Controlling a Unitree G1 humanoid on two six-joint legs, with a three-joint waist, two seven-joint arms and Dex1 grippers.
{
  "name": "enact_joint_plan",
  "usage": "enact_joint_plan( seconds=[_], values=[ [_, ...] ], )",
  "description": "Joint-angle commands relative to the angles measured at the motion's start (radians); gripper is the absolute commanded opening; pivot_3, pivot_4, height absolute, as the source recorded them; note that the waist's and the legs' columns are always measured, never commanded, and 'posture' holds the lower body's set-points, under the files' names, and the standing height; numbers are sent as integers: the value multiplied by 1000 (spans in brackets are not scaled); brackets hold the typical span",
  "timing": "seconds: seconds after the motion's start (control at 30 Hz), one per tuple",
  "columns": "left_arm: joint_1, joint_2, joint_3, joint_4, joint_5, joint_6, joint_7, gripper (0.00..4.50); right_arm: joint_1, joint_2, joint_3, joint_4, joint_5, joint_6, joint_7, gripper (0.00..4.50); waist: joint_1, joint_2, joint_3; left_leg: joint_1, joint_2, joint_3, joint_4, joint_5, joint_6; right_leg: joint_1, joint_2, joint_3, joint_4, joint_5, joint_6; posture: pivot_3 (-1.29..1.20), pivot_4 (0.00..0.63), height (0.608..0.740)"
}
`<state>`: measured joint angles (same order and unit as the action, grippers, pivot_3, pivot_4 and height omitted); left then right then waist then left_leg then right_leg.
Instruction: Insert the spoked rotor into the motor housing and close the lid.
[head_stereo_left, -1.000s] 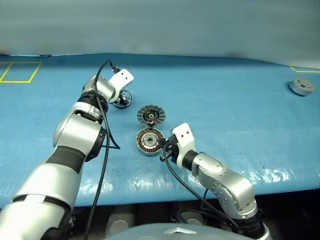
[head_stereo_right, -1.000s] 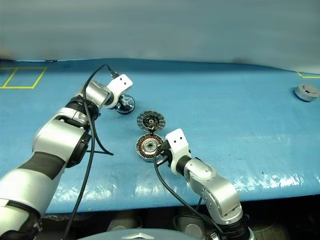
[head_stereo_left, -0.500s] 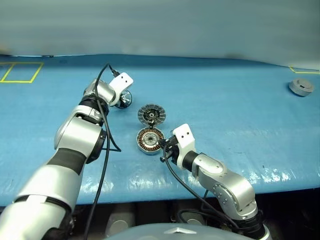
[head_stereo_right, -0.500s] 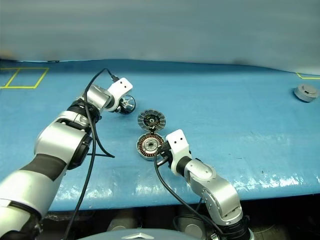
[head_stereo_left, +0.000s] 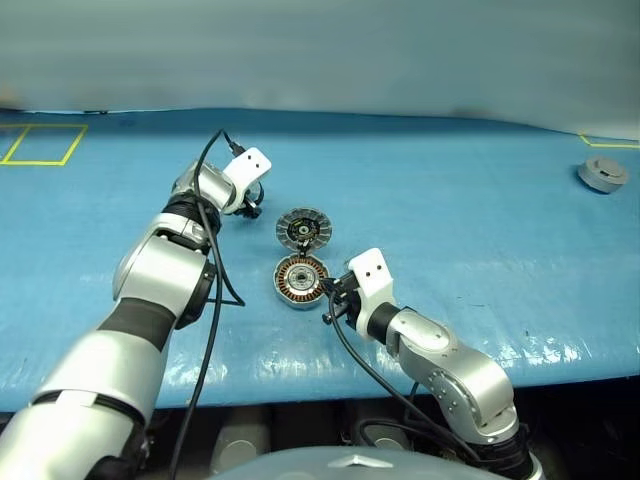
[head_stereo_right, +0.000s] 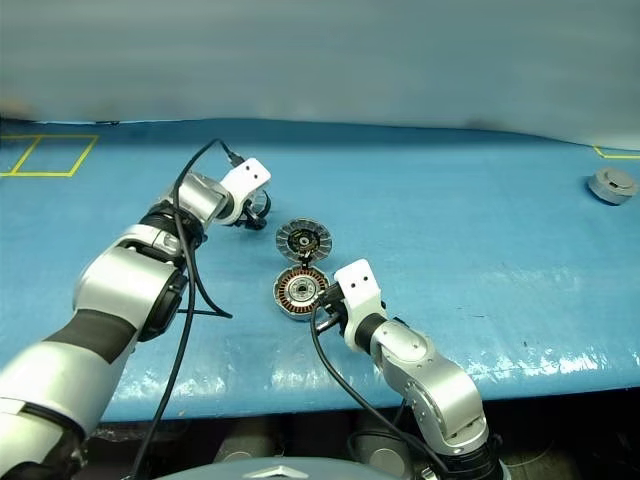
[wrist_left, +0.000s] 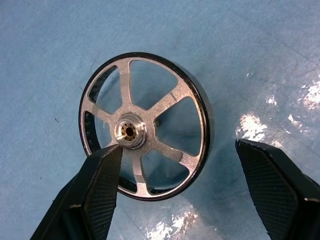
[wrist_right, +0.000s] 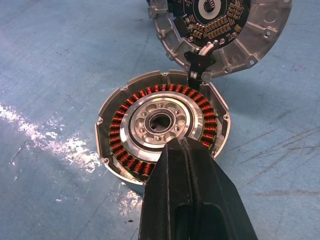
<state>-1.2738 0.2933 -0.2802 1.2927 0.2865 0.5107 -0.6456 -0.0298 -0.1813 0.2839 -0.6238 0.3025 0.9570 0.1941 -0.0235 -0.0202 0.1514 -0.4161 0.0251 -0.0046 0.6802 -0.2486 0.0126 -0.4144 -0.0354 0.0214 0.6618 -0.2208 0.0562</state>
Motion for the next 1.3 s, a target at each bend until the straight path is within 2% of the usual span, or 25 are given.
enact_joint_plan(
  seconds=[0.03, 0.43, 1.17, 1.3],
  values=[
    [-20, 21, 3, -3, 11, 2, -19, 3922, -9, 6, -13, -34, 4, -28, 2, 0, 0, 0, 0, 0, 0, 0, 0, 0, 0, 0, 0, 0, 0, 0, 0, 0, 150, 740],
    [8, 54, 0, -16, 16, 33, -125, 3922, -19, 10, -15, -22, 5, -28, 7, 0, -1, 0, 0, 0, 0, 0, 0, 0, 0, 0, 0, 0, 0, 0, 0, 0, 150, 740],
    [-41, 58, 94, -18, -43, 45, -54, 3922, -26, 0, -9, -26, 4, -21, 13, 0, -2, 0, 0, 0, 0, 0, 0, 0, 0, 0, 0, 0, 0, 0, 0, 0, 150, 740],
    [-35, 55, 101, -16, -46, 42, -39, 2974, -23, 2, -9, -29, 3, -19, 9, 0, -2, 0, 0, 0, 0, 0, 0, 0, 0, 0, 0, 0, 0, 0, 0, 0, 150, 740]
  ],
)
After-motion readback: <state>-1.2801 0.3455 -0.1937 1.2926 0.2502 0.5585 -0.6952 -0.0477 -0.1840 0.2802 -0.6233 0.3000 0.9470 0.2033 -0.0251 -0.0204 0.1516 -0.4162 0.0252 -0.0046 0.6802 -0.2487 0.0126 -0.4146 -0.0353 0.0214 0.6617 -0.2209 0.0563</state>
